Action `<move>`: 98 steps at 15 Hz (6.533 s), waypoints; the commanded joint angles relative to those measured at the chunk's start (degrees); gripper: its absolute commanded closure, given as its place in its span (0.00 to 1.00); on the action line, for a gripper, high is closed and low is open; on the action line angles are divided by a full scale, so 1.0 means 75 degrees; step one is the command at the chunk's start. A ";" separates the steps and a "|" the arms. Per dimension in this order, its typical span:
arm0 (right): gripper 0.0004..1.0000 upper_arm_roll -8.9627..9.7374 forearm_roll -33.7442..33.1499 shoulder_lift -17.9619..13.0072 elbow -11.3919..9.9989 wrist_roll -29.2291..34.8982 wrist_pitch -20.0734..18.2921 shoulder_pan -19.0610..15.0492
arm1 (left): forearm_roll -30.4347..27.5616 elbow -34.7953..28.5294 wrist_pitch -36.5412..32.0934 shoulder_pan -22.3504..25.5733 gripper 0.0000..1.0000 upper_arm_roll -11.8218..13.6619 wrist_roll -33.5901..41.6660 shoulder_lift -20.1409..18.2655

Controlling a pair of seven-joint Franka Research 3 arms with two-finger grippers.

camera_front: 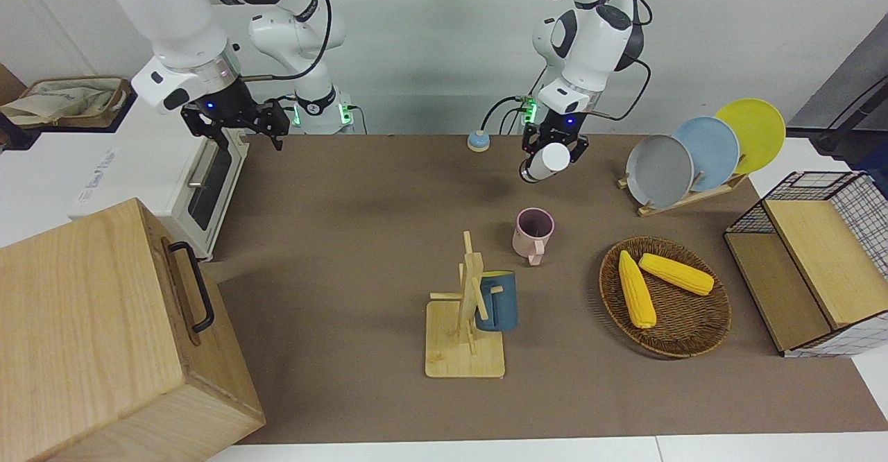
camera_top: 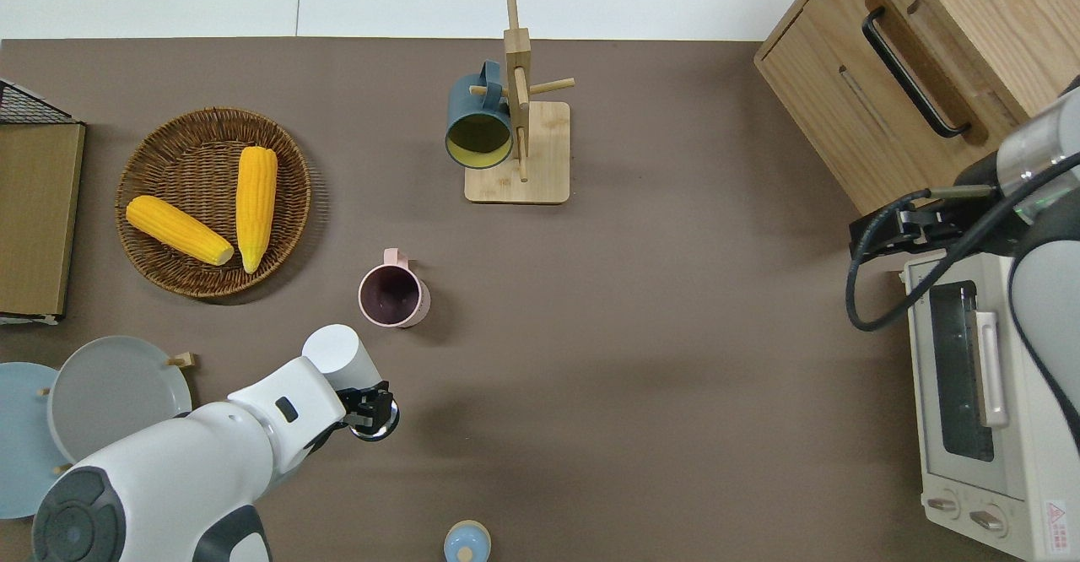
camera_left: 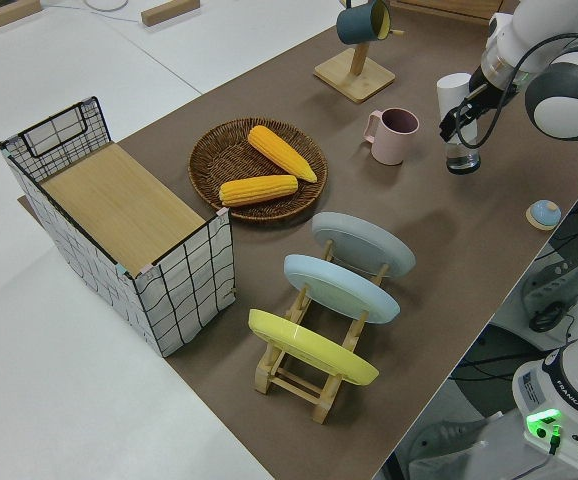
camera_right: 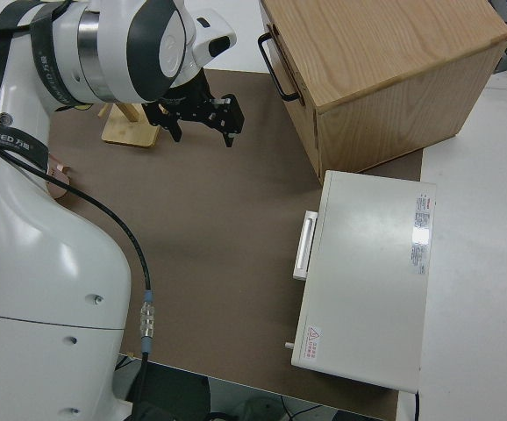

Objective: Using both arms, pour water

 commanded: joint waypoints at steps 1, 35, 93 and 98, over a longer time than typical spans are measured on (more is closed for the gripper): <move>0.01 0.0146 -0.0086 -0.0229 -0.0236 -0.0283 -0.0079 -0.0342 | 0.0929 0.0688 -0.0111 0.0094 1.00 -0.0040 -0.0675 0.0745; 0.01 0.1517 0.0102 -0.0428 -0.0201 -0.0283 0.0038 -0.1550 | 0.2796 0.3209 -0.3780 -0.0070 1.00 -0.0087 -0.1673 0.3009; 0.01 0.1517 0.0102 -0.0428 -0.0201 -0.0283 0.0038 -0.1550 | 0.2538 0.2316 0.0392 0.2952 1.00 0.0299 -0.1006 0.0711; 0.01 0.1517 0.0102 -0.0428 -0.0201 -0.0283 0.0038 -0.1550 | 0.2538 0.3618 0.0380 0.4030 1.00 0.0335 0.0281 0.1203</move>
